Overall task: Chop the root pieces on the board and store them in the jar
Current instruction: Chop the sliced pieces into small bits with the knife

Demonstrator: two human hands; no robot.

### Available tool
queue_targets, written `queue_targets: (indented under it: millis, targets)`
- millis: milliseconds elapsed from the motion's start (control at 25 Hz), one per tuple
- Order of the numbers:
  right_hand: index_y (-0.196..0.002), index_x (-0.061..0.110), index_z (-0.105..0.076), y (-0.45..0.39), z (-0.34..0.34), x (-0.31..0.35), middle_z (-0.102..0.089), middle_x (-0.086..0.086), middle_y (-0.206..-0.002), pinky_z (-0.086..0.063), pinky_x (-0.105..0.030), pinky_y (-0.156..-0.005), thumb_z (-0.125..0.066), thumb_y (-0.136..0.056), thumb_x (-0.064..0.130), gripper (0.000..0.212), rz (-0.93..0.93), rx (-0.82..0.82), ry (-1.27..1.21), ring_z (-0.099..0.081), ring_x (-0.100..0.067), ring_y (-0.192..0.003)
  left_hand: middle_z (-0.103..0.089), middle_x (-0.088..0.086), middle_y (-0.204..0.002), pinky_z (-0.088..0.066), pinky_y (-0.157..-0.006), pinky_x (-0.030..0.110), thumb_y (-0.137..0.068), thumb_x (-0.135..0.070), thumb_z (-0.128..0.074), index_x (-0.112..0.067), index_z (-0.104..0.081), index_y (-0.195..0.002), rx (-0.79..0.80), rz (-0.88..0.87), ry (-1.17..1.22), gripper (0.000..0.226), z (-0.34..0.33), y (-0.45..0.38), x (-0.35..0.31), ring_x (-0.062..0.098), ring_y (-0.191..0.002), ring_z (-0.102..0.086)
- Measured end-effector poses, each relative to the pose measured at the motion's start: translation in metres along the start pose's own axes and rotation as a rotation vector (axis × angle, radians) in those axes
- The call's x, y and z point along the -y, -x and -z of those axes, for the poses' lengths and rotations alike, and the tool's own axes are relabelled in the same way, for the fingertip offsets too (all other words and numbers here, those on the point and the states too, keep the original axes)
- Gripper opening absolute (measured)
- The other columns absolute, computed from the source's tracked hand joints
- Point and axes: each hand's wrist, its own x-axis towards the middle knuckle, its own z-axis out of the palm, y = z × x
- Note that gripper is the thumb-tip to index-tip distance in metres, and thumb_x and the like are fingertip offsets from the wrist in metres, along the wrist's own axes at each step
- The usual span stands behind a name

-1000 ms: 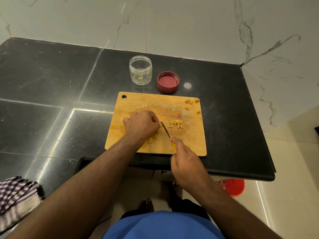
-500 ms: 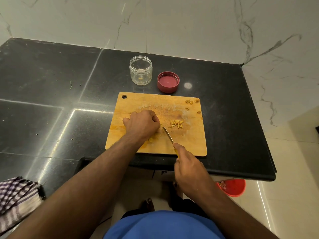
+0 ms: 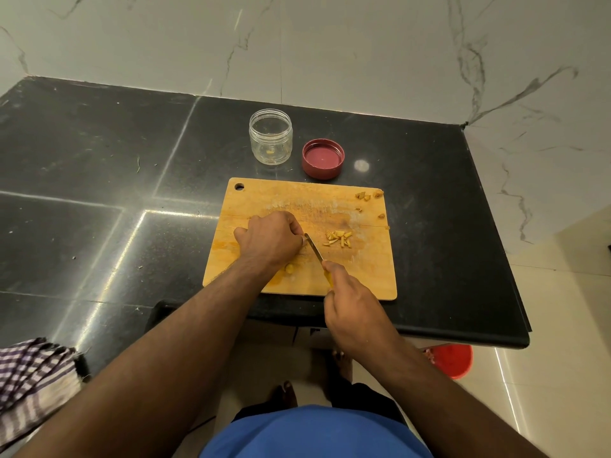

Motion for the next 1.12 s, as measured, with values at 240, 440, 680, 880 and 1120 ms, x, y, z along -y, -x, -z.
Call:
queue_targets:
  millis: [240, 440, 680, 880, 1120]
  targets:
    - [-0.148, 0.030, -0.028, 0.014, 0.000, -0.006, -0.056, 0.004, -0.111, -0.037, -0.020, -0.068, -0.038, -0.102, 0.020, 0.048, -0.049, 0.045, -0.053, -0.052, -0.008, -0.085, -0.065, -0.013, -0.091, -0.031, -0.091, 0.050, -0.086, -0.041, -0.073, -0.033, -0.067, -0.083, 0.007, 0.017, -0.004, 0.010, 0.002, 0.000, 0.000, 0.020, -0.107, -0.052]
    - [-0.147, 0.034, -0.032, 0.034, 0.007, -0.010, -0.054, 0.012, -0.110, -0.044, -0.014, -0.063, -0.039, -0.103, 0.021, 0.046, -0.054, -0.021, -0.067, -0.056, -0.003, -0.086, -0.066, -0.013, -0.093, -0.030, -0.089, 0.048, -0.087, -0.042, -0.072, -0.033, -0.068, -0.085, 0.005, 0.004, -0.002, 0.010, 0.004, 0.004, 0.000, 0.020, -0.108, -0.051]
    - [-0.147, 0.031, -0.033, 0.024, 0.012, -0.013, -0.055, 0.011, -0.116, -0.037, -0.008, -0.064, -0.041, -0.102, 0.018, 0.047, -0.071, -0.042, -0.111, -0.054, 0.000, -0.085, -0.067, -0.018, -0.103, -0.035, -0.095, 0.048, -0.091, -0.025, -0.059, -0.042, -0.066, -0.082, -0.005, -0.010, 0.052, 0.020, 0.011, 0.005, 0.008, 0.018, -0.110, -0.054]
    - [-0.139, 0.037, -0.041, 0.016, 0.012, -0.012, -0.059, 0.003, -0.081, -0.037, -0.020, -0.049, -0.043, -0.102, 0.016, 0.043, -0.176, -0.029, -0.339, -0.049, -0.001, -0.056, -0.064, -0.017, -0.118, -0.032, -0.091, 0.043, -0.091, -0.020, -0.058, -0.050, -0.070, -0.103, 0.023, -0.209, 0.098, 0.035, 0.015, 0.017, 0.015, 0.015, -0.118, -0.048]
    - [-0.133, 0.041, -0.048, 0.011, 0.016, -0.015, -0.059, -0.002, -0.078, -0.038, -0.032, -0.049, -0.045, -0.099, 0.014, 0.043, -0.252, -0.094, -0.514, -0.044, -0.010, -0.053, -0.058, -0.015, -0.123, -0.027, -0.092, 0.041, -0.096, -0.029, -0.054, -0.051, -0.063, -0.123, 0.015, -0.271, -0.065, 0.036, 0.009, 0.021, 0.016, 0.016, -0.121, -0.041]
